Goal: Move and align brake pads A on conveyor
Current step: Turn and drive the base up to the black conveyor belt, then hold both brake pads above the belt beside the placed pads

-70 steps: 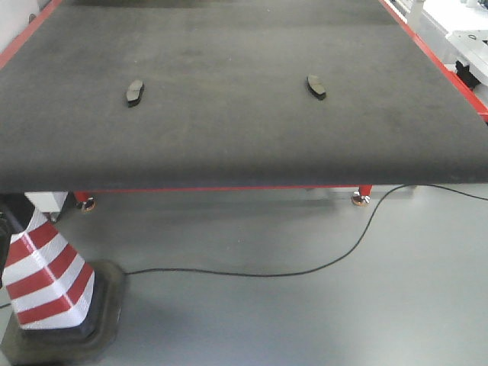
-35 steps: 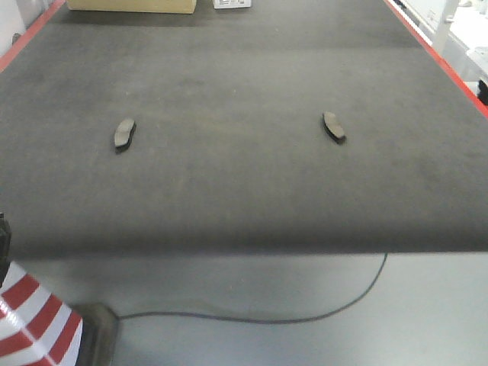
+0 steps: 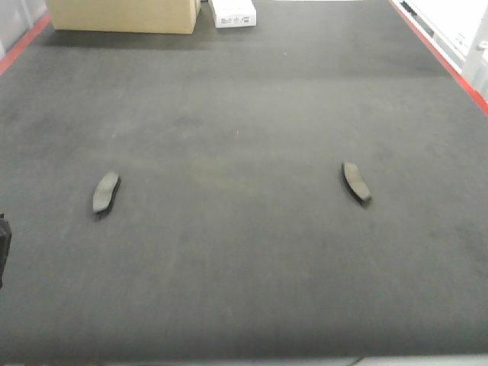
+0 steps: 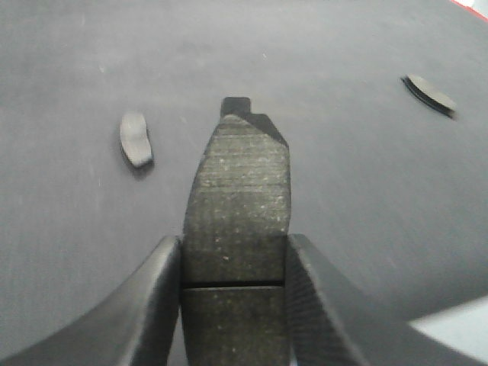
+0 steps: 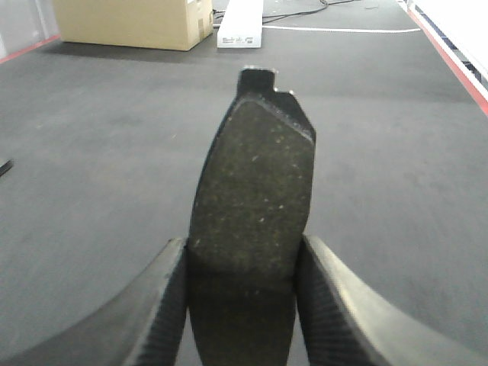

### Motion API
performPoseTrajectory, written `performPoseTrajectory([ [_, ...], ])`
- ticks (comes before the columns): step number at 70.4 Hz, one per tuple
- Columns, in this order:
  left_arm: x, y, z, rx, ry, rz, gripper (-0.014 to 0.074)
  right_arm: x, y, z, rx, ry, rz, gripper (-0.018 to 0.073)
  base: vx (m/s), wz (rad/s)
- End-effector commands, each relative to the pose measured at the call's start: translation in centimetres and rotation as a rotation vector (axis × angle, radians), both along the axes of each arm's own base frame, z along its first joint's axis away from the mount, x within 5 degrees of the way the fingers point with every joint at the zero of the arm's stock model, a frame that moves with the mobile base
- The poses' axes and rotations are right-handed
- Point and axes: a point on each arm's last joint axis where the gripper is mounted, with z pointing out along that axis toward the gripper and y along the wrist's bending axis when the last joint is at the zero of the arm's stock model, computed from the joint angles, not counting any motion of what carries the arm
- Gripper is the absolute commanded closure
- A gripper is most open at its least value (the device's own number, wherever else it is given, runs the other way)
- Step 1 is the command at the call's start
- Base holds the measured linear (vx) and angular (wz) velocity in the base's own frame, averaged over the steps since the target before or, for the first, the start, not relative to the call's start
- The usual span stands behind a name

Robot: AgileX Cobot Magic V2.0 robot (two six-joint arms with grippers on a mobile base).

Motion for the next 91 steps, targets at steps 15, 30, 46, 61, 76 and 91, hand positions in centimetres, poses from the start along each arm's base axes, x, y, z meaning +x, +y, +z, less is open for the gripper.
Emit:
performPoseTrajectory([
  [15, 0.27, -0.18, 1.78, -0.046, -0.109, -0.007, 0.0602, 0.23, 0.02, 1.78, 0.017, -0.113, -0.003, 0.0561, 0.29, 0.01],
  [30, 0.27, -0.18, 1.78, -0.046, -0.109, -0.007, 0.0602, 0.23, 0.02, 1.78, 0.017, -0.113, -0.003, 0.0561, 0.23, 0.04],
  [46, 0.27, -0.18, 1.78, -0.046, -0.109, -0.007, 0.0602, 0.23, 0.02, 1.78, 0.017, -0.113, -0.003, 0.0561, 0.14, 0.02],
  [61, 0.27, -0.18, 1.78, -0.046, -0.109, -0.007, 0.0602, 0.23, 0.02, 1.78, 0.017, -0.113, -0.003, 0.0561, 0.05, 0.01],
  [76, 0.27, -0.18, 1.78, -0.046, -0.109, -0.007, 0.0602, 0.23, 0.02, 1.78, 0.017, -0.113, -0.003, 0.0561, 0.0, 0.0],
  [91, 0.27, -0.18, 1.78, -0.046, -0.109, -0.007, 0.0602, 0.23, 0.02, 1.78, 0.017, -0.113, -0.003, 0.0561, 0.0, 0.0],
])
